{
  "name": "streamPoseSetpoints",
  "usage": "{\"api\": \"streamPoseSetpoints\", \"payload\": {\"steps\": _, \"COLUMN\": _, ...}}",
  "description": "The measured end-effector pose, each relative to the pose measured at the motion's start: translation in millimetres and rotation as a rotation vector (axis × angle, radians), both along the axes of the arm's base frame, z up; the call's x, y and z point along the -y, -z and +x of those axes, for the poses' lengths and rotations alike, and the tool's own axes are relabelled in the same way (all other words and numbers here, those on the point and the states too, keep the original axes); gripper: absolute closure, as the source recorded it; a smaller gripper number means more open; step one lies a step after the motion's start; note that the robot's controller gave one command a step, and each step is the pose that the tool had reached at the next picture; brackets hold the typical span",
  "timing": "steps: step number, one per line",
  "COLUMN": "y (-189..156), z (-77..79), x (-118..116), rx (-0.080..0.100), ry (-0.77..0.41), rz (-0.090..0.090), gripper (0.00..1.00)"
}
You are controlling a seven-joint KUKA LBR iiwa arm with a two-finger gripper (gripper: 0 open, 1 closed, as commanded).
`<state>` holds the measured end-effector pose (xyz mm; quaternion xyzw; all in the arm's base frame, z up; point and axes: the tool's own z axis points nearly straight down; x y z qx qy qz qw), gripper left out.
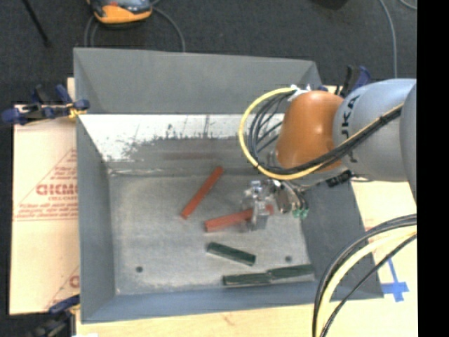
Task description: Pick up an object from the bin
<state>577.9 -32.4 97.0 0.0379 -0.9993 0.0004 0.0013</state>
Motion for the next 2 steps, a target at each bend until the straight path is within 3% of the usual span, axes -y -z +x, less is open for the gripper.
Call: {"api": "streamPoseSetpoints", "payload": {"steps": 2, "y": -22.3, "z": 1.9, "x": 0.5, "rx": 0.007, "ry": 0.0, "rz": 0.0, "gripper": 1.0}}
